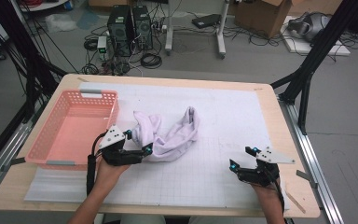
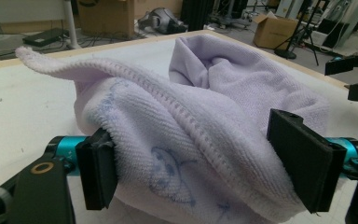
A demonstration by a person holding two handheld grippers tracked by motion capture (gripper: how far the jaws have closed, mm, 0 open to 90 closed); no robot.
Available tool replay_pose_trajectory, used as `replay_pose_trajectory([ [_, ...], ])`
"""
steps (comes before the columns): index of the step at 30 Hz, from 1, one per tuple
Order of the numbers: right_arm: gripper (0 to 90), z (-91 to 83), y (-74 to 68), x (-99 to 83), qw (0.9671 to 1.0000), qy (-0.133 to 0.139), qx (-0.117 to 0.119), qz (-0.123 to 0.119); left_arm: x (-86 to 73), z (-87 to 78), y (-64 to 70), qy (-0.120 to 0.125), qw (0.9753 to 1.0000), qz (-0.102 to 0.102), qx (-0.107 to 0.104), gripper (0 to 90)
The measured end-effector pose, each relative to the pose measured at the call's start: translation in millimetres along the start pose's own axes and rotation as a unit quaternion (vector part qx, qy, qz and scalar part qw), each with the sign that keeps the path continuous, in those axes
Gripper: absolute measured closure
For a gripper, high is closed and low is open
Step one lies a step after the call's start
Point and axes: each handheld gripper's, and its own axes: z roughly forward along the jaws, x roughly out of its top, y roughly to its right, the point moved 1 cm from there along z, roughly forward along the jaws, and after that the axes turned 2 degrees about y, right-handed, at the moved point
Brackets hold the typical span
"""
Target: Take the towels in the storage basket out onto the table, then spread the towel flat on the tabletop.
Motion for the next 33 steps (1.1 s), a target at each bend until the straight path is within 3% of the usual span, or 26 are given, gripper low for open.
replay_pose_trajectory([
  [10, 17.2, 4.3, -0.4, 1.7, 1.0000, -0.005, -0.003, 0.000, -0.2, 0.4, -1.1, -0.001, 1.0000, -0.001, -0.002, 23.2],
  [15, 17.3, 15.5, -1.2, 3.9, 0.9998, -0.018, 0.008, 0.004, -1.0, 1.5, -1.8, -0.003, 1.0000, -0.004, -0.005, 23.2],
  [19, 17.8, 45.0, -10.9, 11.4, 0.9977, -0.058, 0.032, -0.013, -2.2, 2.1, -2.2, -0.006, 0.9999, -0.005, -0.008, 23.2],
  [21, 18.1, 52.1, -13.6, 13.9, 0.9971, -0.064, 0.038, -0.016, -2.5, 2.6, -1.9, -0.008, 0.9999, -0.006, -0.009, 23.2],
  [22, 18.1, 67.9, -19.4, 20.6, 0.9957, -0.074, 0.049, -0.029, -2.6, 2.8, -1.8, -0.008, 0.9999, -0.007, -0.009, 23.3],
  [23, 18.1, 67.9, -19.4, 20.6, 0.9957, -0.074, 0.049, -0.029, -2.6, 2.9, -1.8, -0.009, 0.9999, -0.006, -0.009, 23.3],
  [24, 20.6, 84.1, -26.8, 27.9, 0.9944, -0.079, 0.061, -0.035, -2.6, 3.1, -1.6, -0.009, 0.9999, -0.006, -0.008, 23.4],
  [27, 23.0, 111.3, -38.1, 35.7, 0.9911, -0.094, 0.080, -0.049, -2.7, 3.8, -2.0, -0.011, 0.9999, -0.007, -0.010, 23.4],
  [30, 35.1, 133.5, -48.8, 43.3, 0.9869, -0.102, 0.099, -0.077, -3.2, 3.3, -2.6, -0.012, 0.9998, -0.007, -0.011, 23.7],
  [33, 43.5, 150.1, -54.9, 50.7, 0.9848, -0.102, 0.106, -0.093, -4.1, 3.8, -3.4, -0.014, 0.9998, -0.010, -0.011, 24.3],
])
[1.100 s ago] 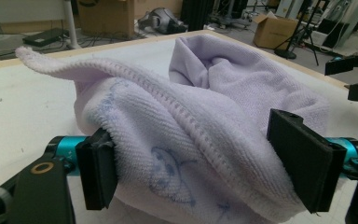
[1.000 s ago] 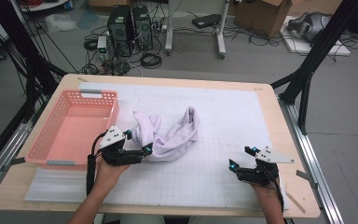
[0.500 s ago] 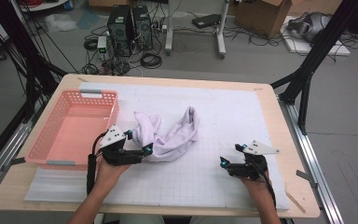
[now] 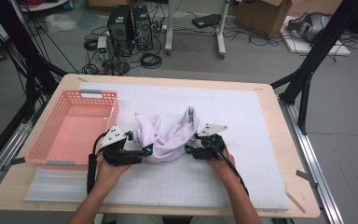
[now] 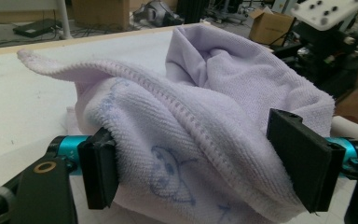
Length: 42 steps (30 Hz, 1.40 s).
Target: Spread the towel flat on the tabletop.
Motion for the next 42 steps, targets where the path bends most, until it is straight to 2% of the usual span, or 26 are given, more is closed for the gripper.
replay_pose_trajectory([
  [2, 65.3, 6.0, -0.9, 3.8, 0.9997, -0.004, 0.022, -0.012, -0.6, 0.5, 0.1, -0.005, 1.0000, 0.001, 0.000, 26.1],
  [4, 82.8, 6.4, -1.9, 5.0, 0.9992, -0.006, 0.027, -0.027, -1.2, 0.8, 0.4, -0.009, 0.9999, 0.003, -0.005, 31.0],
  [6, 85.3, 1.6, -0.4, 3.8, 0.9991, -0.011, 0.040, -0.012, -2.4, 0.0, 0.1, -0.019, 0.9997, 0.014, -0.012, 45.5],
  [9, 86.1, -13.8, -0.9, -3.0, 0.9985, -0.015, 0.052, -0.009, -3.4, -1.7, 0.6, -0.024, 0.9995, 0.021, -0.003, 65.1],
  [12, 86.1, -34.6, -5.6, -12.2, 0.9974, -0.024, 0.068, -0.010, -2.9, -2.7, 0.7, -0.022, 0.9995, 0.021, 0.003, 70.9],
  [13, 86.1, -34.6, -5.6, -12.2, 0.9974, -0.024, 0.068, -0.010, -2.3, -3.4, 0.4, -0.021, 0.9995, 0.021, 0.007, 70.9],
  [14, 86.2, -48.7, -10.8, -18.3, 0.9964, -0.029, 0.079, -0.016, -0.7, -4.0, 0.0, -0.016, 0.9997, 0.015, 0.013, 71.9],
  [15, 86.2, -55.4, -13.7, -21.5, 0.9959, -0.030, 0.083, -0.019, -0.7, -4.0, 0.0, -0.016, 0.9997, 0.015, 0.013, 72.2],
  [16, 86.2, -55.4, -13.7, -21.5, 0.9959, -0.030, 0.083, -0.019, 0.6, -4.4, -0.4, -0.012, 0.9997, 0.012, 0.016, 72.2],
  [18, 86.1, -67.6, -19.3, -28.5, 0.9948, -0.031, 0.094, -0.024, 4.0, -4.1, -1.6, -0.008, 0.9997, 0.009, 0.019, 72.8],
  [19, 86.1, -78.8, -23.2, -36.5, 0.9942, -0.030, 0.101, -0.022, 6.1, -3.7, -2.4, -0.005, 0.9998, 0.006, 0.020, 73.2],
  [20, 86.1, -78.8, -23.2, -36.5, 0.9942, -0.030, 0.101, -0.022, 8.6, -3.2, -3.1, -0.001, 0.9998, 0.003, 0.021, 73.2],
  [21, 86.1, -89.5, -25.4, -43.7, 0.9937, -0.030, 0.106, -0.018, 11.1, -2.3, -3.1, 0.005, 0.9998, -0.001, 0.021, 73.5],
  [22, 86.1, -89.5, -25.4, -43.7, 0.9937, -0.030, 0.106, -0.018, 13.4, -1.2, -3.2, 0.009, 0.9998, -0.003, 0.019, 73.5],
  [23, 86.2, -99.8, -26.3, -48.5, 0.9932, -0.022, 0.114, -0.014, 15.5, 0.9, -2.9, 0.012, 0.9997, -0.006, 0.020, 73.7],
  [25, 86.1, -108.3, -28.6, -50.9, 0.9921, -0.015, 0.124, -0.014, 19.0, 6.9, -1.6, 0.012, 0.9997, -0.010, 0.019, 73.9],
  [27, 85.3, -114.3, -30.4, -51.8, 0.9919, -0.013, 0.125, -0.018, 23.1, 14.8, 0.2, 0.010, 0.9997, -0.006, 0.020, 74.0],
  [28, 84.2, -116.4, -30.1, -51.7, 0.9925, -0.009, 0.121, -0.019, 25.3, 19.2, 0.8, 0.009, 0.9997, -0.002, 0.021, 74.2],
  [30, 69.1, -121.4, -27.4, -50.3, 0.9948, 0.012, 0.101, -0.007, 29.4, 28.0, 0.0, 0.004, 0.9996, 0.002, 0.028, 74.2],
  [32, 63.3, -125.1, -24.2, -46.2, 0.9954, 0.036, 0.089, 0.003, 31.7, 43.1, -4.8, -0.010, 0.9993, -0.002, 0.036, 74.0],
  [34, 60.5, -124.8, -24.9, -39.4, 0.9954, 0.049, 0.082, -0.003, 31.7, 47.9, -6.1, -0.013, 0.9992, -0.006, 0.037, 73.8],
  [36, 57.8, -119.4, -28.8, -31.8, 0.9958, 0.048, 0.075, -0.023, 31.3, 56.1, -8.7, -0.021, 0.9989, -0.007, 0.042, 73.8],
  [39, 58.7, -104.3, -33.9, -21.4, 0.9957, 0.036, 0.072, -0.047, 30.9, 66.5, -14.2, -0.023, 0.9983, -0.018, 0.052, 74.2],
  [40, 62.1, -98.5, -34.8, -18.3, 0.9955, 0.030, 0.072, -0.053, 30.9, 66.5, -14.2, -0.023, 0.9983, -0.018, 0.052, 74.6],
  [42, 81.4, -88.3, -35.7, -13.4, 0.9948, 0.013, 0.077, -0.065, 32.0, 68.2, -18.1, -0.019, 0.9977, -0.028, 0.059, 75.1],
])
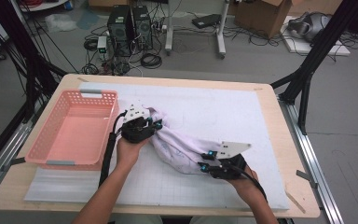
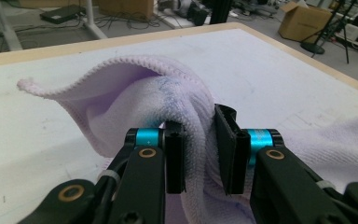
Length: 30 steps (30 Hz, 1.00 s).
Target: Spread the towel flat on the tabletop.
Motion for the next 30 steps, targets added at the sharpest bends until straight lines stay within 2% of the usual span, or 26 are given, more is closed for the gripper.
replay_pose_trajectory([
  [1, 86.4, 5.5, 2.5, 3.2, 0.9999, -0.013, 0.003, -0.007, 0.0, 0.0, 0.0, 0.000, 1.0000, 0.000, 0.000, 75.1],
  [2, 87.5, 8.7, 5.6, 6.5, 0.9998, -0.018, 0.002, -0.004, 0.6, 0.2, -1.3, 0.001, 1.0000, -0.003, 0.001, 75.1],
  [3, 87.5, 8.7, 5.6, 6.5, 0.9998, -0.018, 0.002, -0.004, 1.1, -0.1, -2.6, 0.002, 1.0000, -0.004, 0.002, 75.1],
  [5, 88.4, 9.5, 20.6, 19.4, 0.9998, -0.009, -0.016, 0.007, 1.4, -0.1, -4.8, 0.002, 1.0000, -0.008, 0.002, 72.0],
  [7, 88.4, 5.9, 32.7, 28.8, 0.9993, 0.009, -0.033, 0.016, 0.9, -0.3, -6.9, 0.001, 0.9999, -0.012, 0.004, 61.1],
  [9, 88.4, 2.9, 46.5, 37.2, 0.9976, 0.025, -0.056, 0.031, 0.5, -0.3, -8.8, 0.000, 0.9996, -0.027, -0.002, 51.7],
  [10, 88.4, 2.5, 54.5, 40.5, 0.9966, 0.033, -0.067, 0.036, 0.4, -0.4, -9.0, -0.001, 0.9996, -0.027, -0.003, 47.8],
  [11, 88.4, 2.5, 54.5, 40.5, 0.9966, 0.033, -0.067, 0.036, 0.4, -0.5, -8.5, -0.002, 0.9996, -0.029, -0.005, 47.8],
  [12, 88.4, 4.4, 70.9, 45.4, 0.9937, 0.037, -0.093, 0.051, 0.5, -0.6, -8.0, -0.003, 0.9995, -0.030, -0.006, 43.3],
  [13, 88.4, 4.4, 70.9, 45.4, 0.9937, 0.037, -0.093, 0.051, 0.7, -1.2, -6.9, -0.004, 0.9996, -0.028, -0.008, 43.3],
  [14, 88.4, 7.7, 87.8, 47.1, 0.9894, 0.045, -0.117, 0.073, 1.0, -1.5, -5.4, -0.003, 0.9997, -0.023, -0.009, 43.2],
  [15, 88.4, 7.7, 87.8, 47.1, 0.9894, 0.045, -0.117, 0.073, 1.2, -2.0, -4.3, -0.004, 0.9998, -0.017, -0.009, 43.2],
  [16, 88.5, 10.2, 96.5, 46.6, 0.9866, 0.042, -0.131, 0.087, 1.2, -2.1, -3.4, -0.005, 0.9999, -0.013, -0.010, 43.0],
  [17, 88.5, 15.2, 115.0, 43.9, 0.9811, 0.032, -0.158, 0.106, 1.2, -2.5, -2.3, -0.006, 0.9998, -0.010, -0.014, 42.2],
  [20, 88.4, 17.9, 139.2, 36.5, 0.9676, 0.023, -0.207, 0.143, 1.1, -3.1, -1.8, -0.009, 0.9998, -0.005, -0.016, 41.8],
  [22, 88.5, 16.3, 151.8, 31.0, 0.9558, 0.014, -0.244, 0.164, 0.8, -4.1, -1.5, -0.012, 0.9998, 0.000, -0.016, 41.7],
  [23, 88.4, 14.4, 156.7, 28.9, 0.9487, 0.012, -0.263, 0.175, 0.6, -4.8, -1.4, -0.014, 0.9998, 0.001, -0.018, 41.7],
  [25, 88.4, 10.5, 163.7, 23.9, 0.9386, 0.007, -0.294, 0.181, -0.3, -6.2, -0.5, -0.013, 0.9996, 0.001, -0.026, 43.0],
  [26, 88.4, 10.2, 165.5, 21.4, 0.9365, -0.003, -0.297, 0.186, -1.0, -7.0, 0.5, -0.013, 0.9993, 0.002, -0.036, 45.6],
  [27, 88.0, 10.8, 166.6, 18.8, 0.9371, -0.011, -0.291, 0.192, -2.4, -6.8, 4.6, -0.014, 0.9981, 0.012, -0.058, 47.5],
  [28, 86.7, 11.1, 165.8, 17.6, 0.9371, -0.019, -0.292, 0.191, -2.4, -6.8, 4.6, -0.014, 0.9981, 0.012, -0.058, 49.1],
  [29, 86.7, 11.1, 165.8, 17.6, 0.9371, -0.019, -0.292, 0.191, -3.2, -5.5, 7.3, -0.017, 0.9974, 0.019, -0.067, 49.1],
  [30, 76.5, 9.0, 161.8, 18.4, 0.9382, -0.006, -0.290, 0.189, -5.5, -1.6, 12.0, -0.026, 0.9962, 0.027, -0.078, 51.6],
])
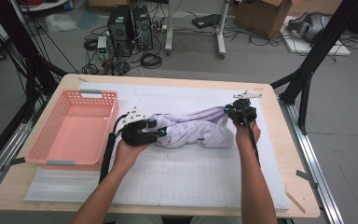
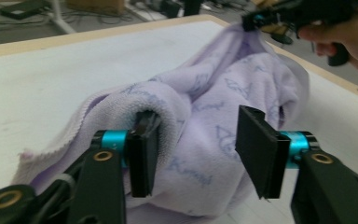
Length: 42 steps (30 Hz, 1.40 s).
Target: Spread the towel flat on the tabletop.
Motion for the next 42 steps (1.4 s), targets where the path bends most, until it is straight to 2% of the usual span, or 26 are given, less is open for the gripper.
replay_pose_trajectory([
  [1, 76.5, 0.0, 0.0, 0.0, 1.0000, 0.000, 0.000, 0.000, 0.0, 0.0, 0.0, 0.000, 1.0000, 0.000, 0.000, 51.5],
  [2, 66.2, -9.0, -1.7, 2.6, 0.9998, 0.019, -0.004, 0.004, -1.2, 2.4, 1.8, -0.006, 1.0000, -0.001, -0.003, 50.7],
  [5, 63.9, -27.3, -0.2, 5.2, 0.9991, 0.041, 0.004, 0.009, -5.3, 7.3, 6.0, -0.018, 0.9998, -0.003, -0.011, 45.0],
  [11, 56.5, -52.5, -10.6, -6.0, 0.9981, 0.039, 0.047, -0.006, -14.4, 22.5, 13.3, -0.059, 0.9978, 0.028, 0.010, 35.2],
  [12, 51.0, -59.2, -21.1, -18.7, 0.9978, 0.029, 0.058, -0.014, -16.0, 25.9, 14.5, -0.068, 0.9969, 0.034, 0.017, 35.2],
  [13, 49.6, -61.3, -26.4, -25.9, 0.9973, 0.020, 0.070, -0.011, -18.7, 30.8, 17.6, -0.083, 0.9944, 0.059, 0.028, 36.4],
  [14, 49.8, -63.7, -32.3, -34.2, 0.9965, 0.020, 0.081, -0.007, -18.7, 30.8, 17.6, -0.083, 0.9944, 0.059, 0.028, 43.8],
  [15, 49.7, -65.8, -38.8, -41.9, 0.9960, 0.020, 0.087, -0.009, -19.2, 32.0, 18.8, -0.089, 0.9923, 0.076, 0.041, 54.3],
  [16, 48.7, -67.1, -44.5, -48.9, 0.9955, 0.018, 0.093, -0.010, -18.7, 31.0, 17.3, -0.087, 0.9929, 0.071, 0.040, 66.0],
  [17, 46.8, -66.5, -49.5, -55.1, 0.9944, 0.016, 0.104, -0.006, -18.7, 31.0, 17.3, -0.087, 0.9929, 0.071, 0.040, 71.5],
  [18, 45.6, -64.4, -54.7, -60.1, 0.9938, 0.010, 0.110, -0.005, -17.5, 28.8, 14.2, -0.078, 0.9951, 0.049, 0.035, 74.2],
  [19, 46.3, -60.6, -59.3, -64.0, 0.9941, -0.001, 0.107, -0.016, -16.7, 27.0, 12.6, -0.073, 0.9958, 0.043, 0.035, 75.4],
  [20, 50.8, -55.7, -62.3, -67.1, 0.9947, -0.015, 0.096, -0.035, -16.7, 27.0, 12.6, -0.073, 0.9958, 0.043, 0.035, 76.0],
  [22, 70.6, -47.1, -61.7, -71.3, 0.9938, -0.035, 0.091, -0.054, -13.7, 21.8, 9.6, -0.062, 0.9967, 0.036, 0.038, 76.9],
  [23, 79.6, -45.9, -59.3, -72.2, 0.9932, -0.038, 0.099, -0.047, -11.7, 18.4, 7.9, -0.057, 0.9969, 0.035, 0.040, 77.3],
  [25, 84.0, -50.3, -55.3, -72.3, 0.9919, -0.037, 0.116, -0.036, -8.4, 12.5, 4.6, -0.041, 0.9977, 0.029, 0.045, 77.6],
  [28, 84.6, -61.3, -55.1, -74.1, 0.9896, -0.038, 0.132, -0.042, -4.9, 4.8, -2.7, -0.021, 0.9983, 0.017, 0.052, 77.9],
  [29, 84.6, -68.4, -55.6, -76.1, 0.9880, -0.038, 0.143, -0.043, -3.8, 3.0, -5.4, -0.018, 0.9984, 0.012, 0.052, 77.8],
  [30, 84.8, -83.9, -55.3, -81.3, 0.9841, -0.035, 0.168, -0.046, -2.5, 1.6, -7.2, -0.017, 0.9985, 0.007, 0.051, 77.8],
  [31, 84.8, -83.9, -55.3, -81.3, 0.9841, -0.035, 0.168, -0.046, -1.2, 0.5, -7.9, -0.013, 0.9987, 0.003, 0.050, 77.9],
  [32, 85.0, -99.9, -55.0, -87.0, 0.9769, -0.024, 0.205, -0.053, 0.2, -1.1, -8.2, -0.010, 0.9988, 0.002, 0.048, 77.8],
  [36, 87.0, -130.8, -57.3, -96.8, 0.9652, -0.019, 0.256, -0.051, 4.3, -3.9, -3.3, -0.004, 0.9996, -0.002, 0.029, 78.0],
  [38, 86.7, -136.2, -57.5, -98.8, 0.9632, -0.031, 0.262, -0.052, 4.2, -3.4, -1.2, -0.008, 0.9995, -0.001, 0.029, 78.1],
  [39, 80.4, -143.2, -54.4, -102.2, 0.9624, -0.036, 0.264, -0.054, 3.6, -2.7, -1.4, -0.009, 0.9996, -0.003, 0.028, 78.0],
  [41, 78.6, -146.2, -51.6, -102.0, 0.9636, -0.028, 0.262, -0.048, 2.7, -1.4, -2.0, -0.013, 0.9994, -0.002, 0.032, 78.0],
  [42, 70.0, -148.5, -45.8, -96.6, 0.9674, 0.000, 0.250, -0.043, 2.9, -1.0, -2.7, -0.009, 0.9994, -0.004, 0.034, 78.0],
])
